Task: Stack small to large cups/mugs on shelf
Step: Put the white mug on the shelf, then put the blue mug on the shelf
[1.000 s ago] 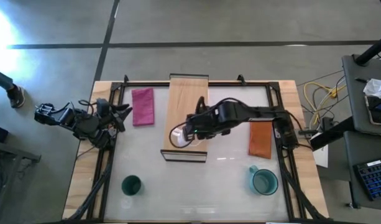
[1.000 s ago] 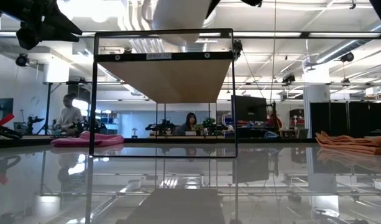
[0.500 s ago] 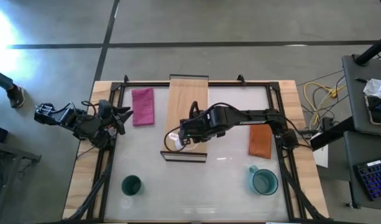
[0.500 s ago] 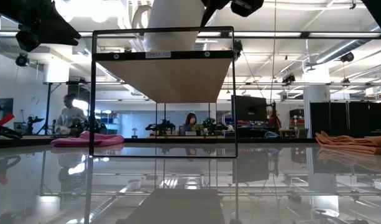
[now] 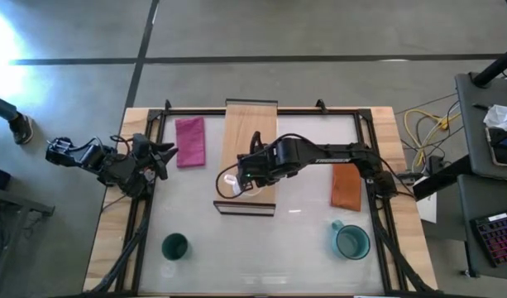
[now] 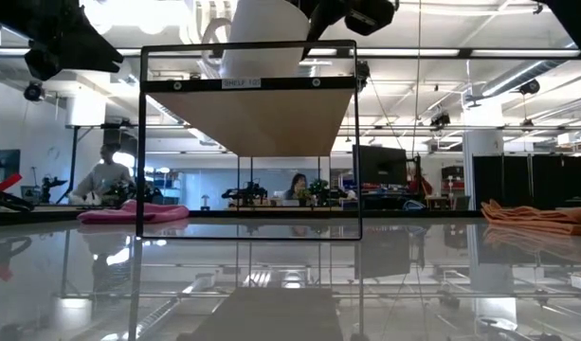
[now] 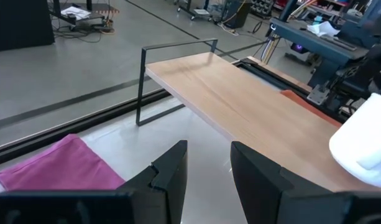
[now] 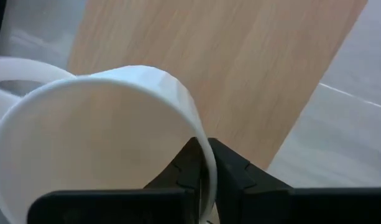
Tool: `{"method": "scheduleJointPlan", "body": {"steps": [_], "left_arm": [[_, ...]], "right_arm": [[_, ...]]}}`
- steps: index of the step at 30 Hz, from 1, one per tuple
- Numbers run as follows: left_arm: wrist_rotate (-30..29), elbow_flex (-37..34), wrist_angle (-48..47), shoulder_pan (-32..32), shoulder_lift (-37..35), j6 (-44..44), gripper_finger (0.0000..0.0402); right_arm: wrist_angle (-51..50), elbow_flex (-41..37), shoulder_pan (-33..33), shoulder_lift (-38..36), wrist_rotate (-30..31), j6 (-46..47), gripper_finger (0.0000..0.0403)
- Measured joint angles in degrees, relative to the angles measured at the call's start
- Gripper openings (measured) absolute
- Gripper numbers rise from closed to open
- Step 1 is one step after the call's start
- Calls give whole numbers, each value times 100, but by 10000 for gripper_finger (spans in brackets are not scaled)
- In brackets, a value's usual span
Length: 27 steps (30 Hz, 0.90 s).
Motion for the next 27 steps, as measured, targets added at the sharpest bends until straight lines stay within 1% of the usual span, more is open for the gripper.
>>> {"method": "scheduleJointPlan", "body": {"steps": [6, 10, 15, 21, 22, 24, 27], "left_arm": [[-4, -2, 1, 0, 0, 0, 109], [-9, -2, 1, 0, 0, 0, 109], [-15, -2, 1, 0, 0, 0, 109], [-20, -2, 1, 0, 0, 4, 109], [-20, -2, 1, 0, 0, 4, 109], [-20, -2, 1, 0, 0, 4, 109], [-22, -2, 1, 0, 0, 4, 109]], "right_arm": [[34, 0, -76, -22, -2, -90, 81], [340, 0, -73, -25, -2, -234, 109], [658, 0, -71, -106, -1, -296, 128], [673, -2, -73, -297, 15, -397, 141], [630, -1, -71, -345, 88, -414, 141], [400, -2, -66, -477, 419, -438, 141], [-377, -2, -88, -710, 946, -231, 139]]}}
